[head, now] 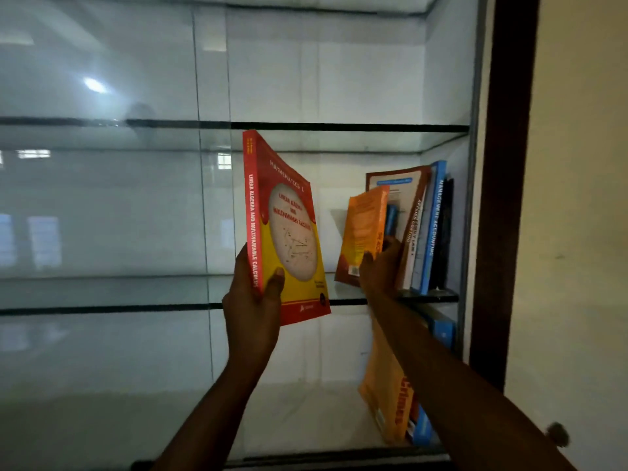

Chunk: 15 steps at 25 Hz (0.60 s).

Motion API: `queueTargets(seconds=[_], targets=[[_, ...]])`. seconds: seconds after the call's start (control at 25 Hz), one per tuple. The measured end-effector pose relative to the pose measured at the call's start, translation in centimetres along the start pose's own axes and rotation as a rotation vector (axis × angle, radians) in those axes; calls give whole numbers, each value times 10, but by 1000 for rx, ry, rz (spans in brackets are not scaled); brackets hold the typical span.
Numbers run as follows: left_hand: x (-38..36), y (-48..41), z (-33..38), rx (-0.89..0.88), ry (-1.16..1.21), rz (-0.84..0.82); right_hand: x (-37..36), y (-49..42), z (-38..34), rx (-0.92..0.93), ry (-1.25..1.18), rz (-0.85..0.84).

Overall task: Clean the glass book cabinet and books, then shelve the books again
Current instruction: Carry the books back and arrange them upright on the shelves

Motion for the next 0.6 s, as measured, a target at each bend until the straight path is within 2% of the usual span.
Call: queueTargets(seconds=[0.2, 0.32, 0.44, 0.6], targets=[[-15, -2, 3, 2, -44, 68, -4, -7, 11, 117, 91, 11], [-26, -2, 14, -52, -111, 99, -5, -12, 9, 123, 127, -15], [-40, -19, 14, -126, -218, 113, 0, -22, 11, 212, 381, -165], [-73, -36, -15, -234, -415, 126, 9, -36, 7, 211, 357, -295]])
Point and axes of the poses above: each hand's wrist, its own y-axis away from the middle knuckle, its own x-axis out of the back of the hand, z = x × y, the point moved 5 cm from there along -y, towards the middle knuckle, and after that the axes turned 4 degrees about x, right-handed, at the moved point
